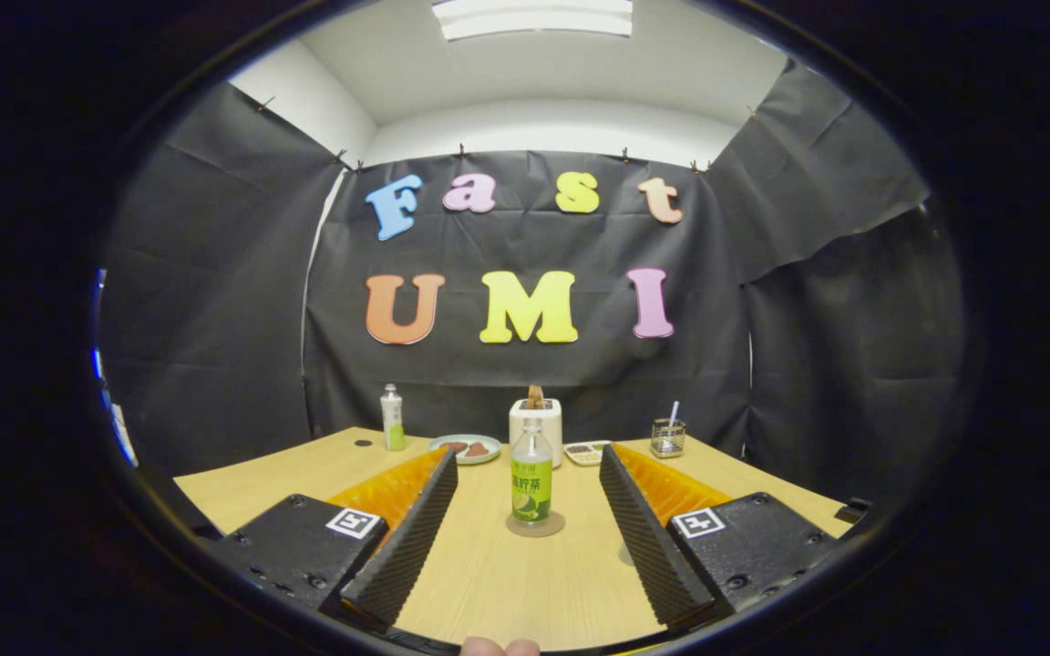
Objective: Take the bottle from table, then pour the juice into the cup, finally place the bottle on the coaster
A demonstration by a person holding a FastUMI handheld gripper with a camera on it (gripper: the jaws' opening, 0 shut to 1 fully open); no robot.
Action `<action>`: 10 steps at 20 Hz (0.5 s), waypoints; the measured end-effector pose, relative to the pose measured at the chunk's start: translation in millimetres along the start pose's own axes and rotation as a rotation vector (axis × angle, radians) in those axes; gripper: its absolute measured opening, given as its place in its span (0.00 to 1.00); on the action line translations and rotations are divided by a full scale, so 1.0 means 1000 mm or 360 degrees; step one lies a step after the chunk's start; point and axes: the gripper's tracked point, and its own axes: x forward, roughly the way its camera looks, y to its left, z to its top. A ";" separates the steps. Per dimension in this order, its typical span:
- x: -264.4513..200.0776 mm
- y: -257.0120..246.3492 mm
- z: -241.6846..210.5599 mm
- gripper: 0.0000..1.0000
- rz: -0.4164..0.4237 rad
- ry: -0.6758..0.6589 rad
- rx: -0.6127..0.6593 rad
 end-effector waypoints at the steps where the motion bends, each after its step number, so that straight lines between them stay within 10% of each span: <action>1: 0.001 0.001 -0.001 1.00 0.0005 0.0013 -0.0002; 10: 0.002 0.003 0.001 1.00 0.0011 -0.0006 -0.0020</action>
